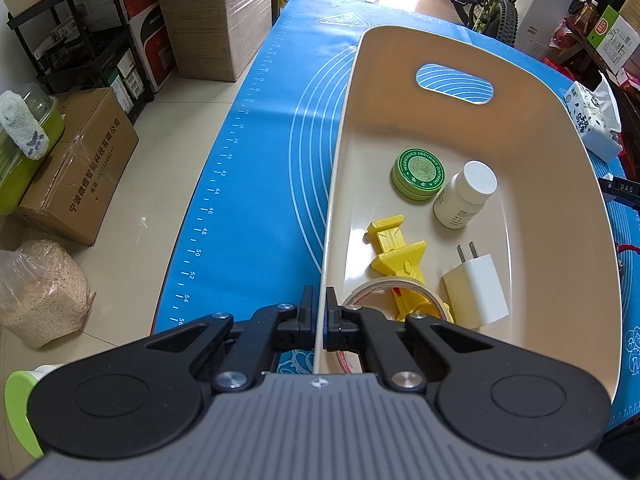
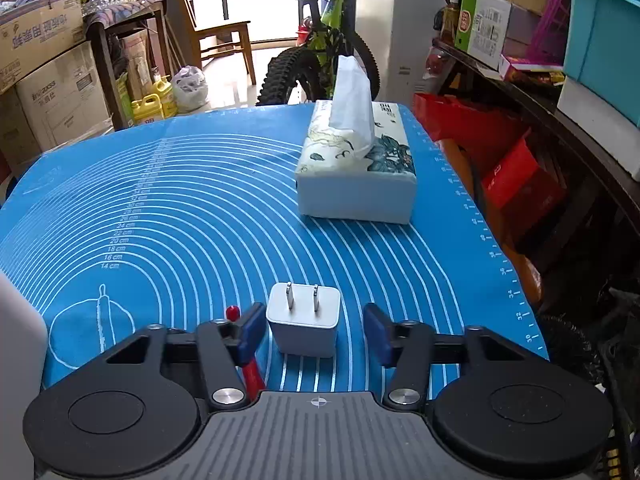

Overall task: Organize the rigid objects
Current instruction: 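Move the right gripper to the white charger on the mat and grasp it, then carry the white charger into the basket and open the right gripper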

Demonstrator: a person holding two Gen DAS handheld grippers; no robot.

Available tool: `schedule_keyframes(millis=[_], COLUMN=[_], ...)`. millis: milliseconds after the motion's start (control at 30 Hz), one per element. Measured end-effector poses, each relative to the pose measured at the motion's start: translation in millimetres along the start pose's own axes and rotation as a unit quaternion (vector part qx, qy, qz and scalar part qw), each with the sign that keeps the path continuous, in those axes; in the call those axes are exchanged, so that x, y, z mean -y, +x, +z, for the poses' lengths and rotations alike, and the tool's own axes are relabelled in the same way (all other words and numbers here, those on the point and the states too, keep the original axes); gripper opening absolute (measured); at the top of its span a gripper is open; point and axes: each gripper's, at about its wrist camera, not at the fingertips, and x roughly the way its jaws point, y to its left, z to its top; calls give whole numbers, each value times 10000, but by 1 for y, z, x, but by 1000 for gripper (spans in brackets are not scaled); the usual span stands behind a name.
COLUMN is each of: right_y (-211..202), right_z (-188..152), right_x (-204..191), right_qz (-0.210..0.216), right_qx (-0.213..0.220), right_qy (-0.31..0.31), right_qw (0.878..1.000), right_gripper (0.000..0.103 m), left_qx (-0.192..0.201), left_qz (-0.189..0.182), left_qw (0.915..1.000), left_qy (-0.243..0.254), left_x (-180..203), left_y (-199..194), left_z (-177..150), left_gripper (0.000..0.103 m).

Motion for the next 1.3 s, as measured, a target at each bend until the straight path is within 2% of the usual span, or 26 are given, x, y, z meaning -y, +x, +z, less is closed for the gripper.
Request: schedule_keyframes(millis=[67, 100, 367, 633, 800, 1033, 1167, 1300], right_y=[-1, -2, -19, -75, -119, -168, -185, -188], right_z=[-2, -4, -9, -2, 5, 8, 4, -5], right_x=[-1, -4, -9, -14, -35, -93, -129, -170], right_qz=[44, 6, -145, -13, 380, 1193, 1646, 1986], right_qx=[56, 111, 374, 818, 1093, 1314, 1265, 979], right_qy=[3, -51, -255, -329, -544, -961, -1187, -1463], right_qw=[10000, 9999, 9989, 9961, 9918, 9794, 9710, 9642], right_gripper=[49, 42, 42, 42, 42, 42, 42, 42], left_qx=[1, 2, 2, -5, -7, -7, -8, -14], left_qz=[2, 1, -12, 3, 6, -17, -8, -4], left_qw=[10000, 10000, 10000, 10000, 10000, 10000, 10000, 10000], left_qy=[5, 6, -7, -20, -17, -32, -25, -23], left_x=[0, 0, 0, 1, 1, 0, -1, -1], left_y=[0, 0, 0, 0, 0, 0, 0, 0], left_z=[0, 0, 0, 0, 0, 0, 0, 0], left_gripper=[4, 4, 4, 4, 4, 4, 4, 4])
